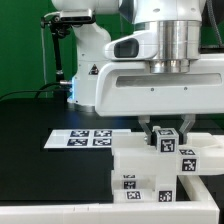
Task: Assemble chair
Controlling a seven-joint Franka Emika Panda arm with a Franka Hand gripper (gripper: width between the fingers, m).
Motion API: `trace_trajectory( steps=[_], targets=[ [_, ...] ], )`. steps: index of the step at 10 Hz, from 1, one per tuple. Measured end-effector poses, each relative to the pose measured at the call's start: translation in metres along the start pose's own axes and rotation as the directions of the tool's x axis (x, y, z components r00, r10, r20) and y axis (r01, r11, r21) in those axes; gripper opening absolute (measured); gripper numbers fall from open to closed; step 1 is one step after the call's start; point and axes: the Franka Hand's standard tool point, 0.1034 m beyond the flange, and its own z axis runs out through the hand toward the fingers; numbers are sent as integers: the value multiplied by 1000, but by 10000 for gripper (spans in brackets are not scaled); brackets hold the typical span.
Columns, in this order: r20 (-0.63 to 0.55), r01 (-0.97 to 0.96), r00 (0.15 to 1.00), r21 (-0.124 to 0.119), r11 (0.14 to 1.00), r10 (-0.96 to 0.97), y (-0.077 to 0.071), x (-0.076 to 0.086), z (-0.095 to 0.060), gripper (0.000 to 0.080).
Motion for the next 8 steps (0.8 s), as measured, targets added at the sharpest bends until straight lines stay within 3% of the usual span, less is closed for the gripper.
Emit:
trace_trajectory(
  steps=[2, 5, 8],
  targets=[
    [0, -30, 1000, 0, 1000, 30, 0, 0, 0, 281],
    [1, -255, 967, 2, 967, 255, 0, 0, 0, 281],
    [1, -556, 831, 10, 831, 556, -2, -1, 1, 282]
  ],
)
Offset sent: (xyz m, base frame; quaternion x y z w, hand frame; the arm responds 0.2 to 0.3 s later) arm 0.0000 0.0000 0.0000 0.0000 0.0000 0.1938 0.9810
